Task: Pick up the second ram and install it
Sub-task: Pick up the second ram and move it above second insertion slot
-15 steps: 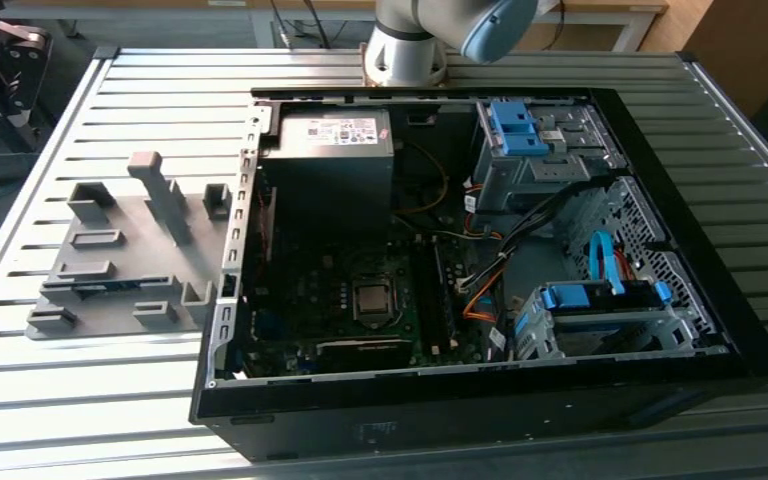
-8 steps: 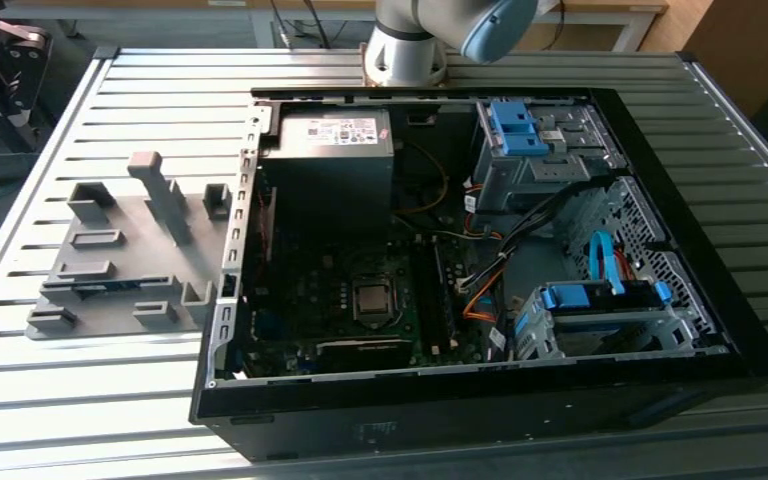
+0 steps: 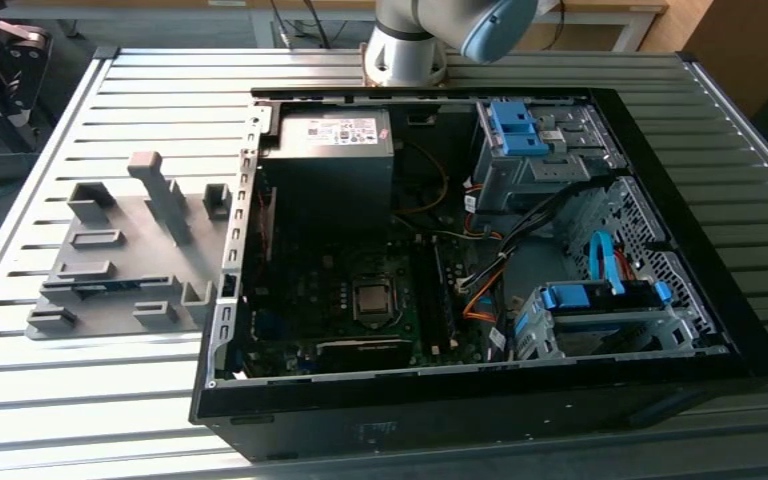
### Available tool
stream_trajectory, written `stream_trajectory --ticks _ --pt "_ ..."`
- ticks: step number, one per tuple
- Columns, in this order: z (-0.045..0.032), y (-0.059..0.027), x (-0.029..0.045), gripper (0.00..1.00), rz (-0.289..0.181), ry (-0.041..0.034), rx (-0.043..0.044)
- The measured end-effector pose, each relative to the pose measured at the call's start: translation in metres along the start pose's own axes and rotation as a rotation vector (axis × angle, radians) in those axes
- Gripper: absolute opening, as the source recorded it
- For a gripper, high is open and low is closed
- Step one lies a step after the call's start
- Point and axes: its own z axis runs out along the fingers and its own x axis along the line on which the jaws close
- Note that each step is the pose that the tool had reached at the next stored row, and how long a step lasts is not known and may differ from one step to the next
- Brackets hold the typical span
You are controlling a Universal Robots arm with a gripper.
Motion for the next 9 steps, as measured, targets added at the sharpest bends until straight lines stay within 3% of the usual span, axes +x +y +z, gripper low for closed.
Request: stream_trajectory --ticks 9 --pt "0.0000 0.0000 0.0000 0.11 -0.004 0.0002 -0.0001"
